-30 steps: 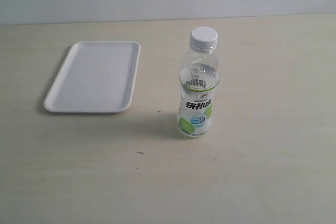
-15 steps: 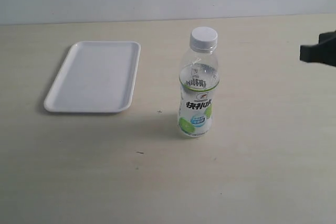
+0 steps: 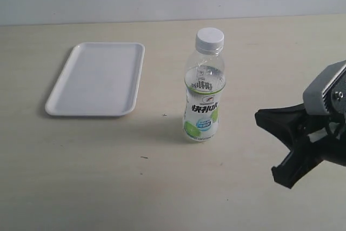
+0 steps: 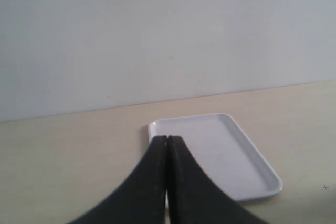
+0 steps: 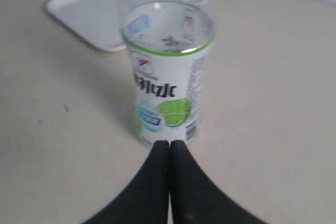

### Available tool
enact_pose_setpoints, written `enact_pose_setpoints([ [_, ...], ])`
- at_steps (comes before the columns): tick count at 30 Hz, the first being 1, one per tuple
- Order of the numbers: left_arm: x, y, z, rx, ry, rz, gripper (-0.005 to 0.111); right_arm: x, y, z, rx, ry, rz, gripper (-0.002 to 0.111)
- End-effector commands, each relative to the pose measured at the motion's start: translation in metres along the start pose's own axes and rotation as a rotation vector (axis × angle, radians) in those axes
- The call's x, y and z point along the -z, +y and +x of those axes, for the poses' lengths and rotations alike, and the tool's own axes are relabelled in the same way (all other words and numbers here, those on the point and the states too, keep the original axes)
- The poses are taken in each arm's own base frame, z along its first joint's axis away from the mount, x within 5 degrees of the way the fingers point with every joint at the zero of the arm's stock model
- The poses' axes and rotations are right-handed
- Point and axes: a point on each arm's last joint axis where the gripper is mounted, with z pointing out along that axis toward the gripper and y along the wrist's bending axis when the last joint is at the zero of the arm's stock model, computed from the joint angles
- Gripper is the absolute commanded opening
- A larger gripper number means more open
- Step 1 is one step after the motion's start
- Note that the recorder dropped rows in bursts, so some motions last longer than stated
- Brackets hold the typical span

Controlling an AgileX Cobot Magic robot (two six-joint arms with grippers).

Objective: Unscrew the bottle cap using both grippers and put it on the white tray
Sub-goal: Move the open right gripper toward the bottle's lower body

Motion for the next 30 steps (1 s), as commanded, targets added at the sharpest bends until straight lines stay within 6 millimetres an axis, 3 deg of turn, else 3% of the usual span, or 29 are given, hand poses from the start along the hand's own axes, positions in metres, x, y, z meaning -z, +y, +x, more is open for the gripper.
enact_pose_setpoints([
  [1,0.001,0.0,-0.002,-0.002,-0.013,-0.003,0.0,0.0,0.007,-0.002,0.011,-0.027,-0.073,0.0],
  [10,0.001,0.0,-0.002,-0.002,-0.013,-0.003,0.0,-0.011,0.003,0.006,-0.06,0.027,-0.079,0.003],
  [20,0.001,0.0,-0.002,-0.002,-0.013,-0.003,0.0,-0.035,-0.008,0.008,-0.116,0.054,-0.094,0.068],
  [30,0.001,0.0,-0.002,-0.002,-0.013,-0.003,0.0,-0.056,-0.014,0.015,-0.032,-0.02,-0.105,0.073],
])
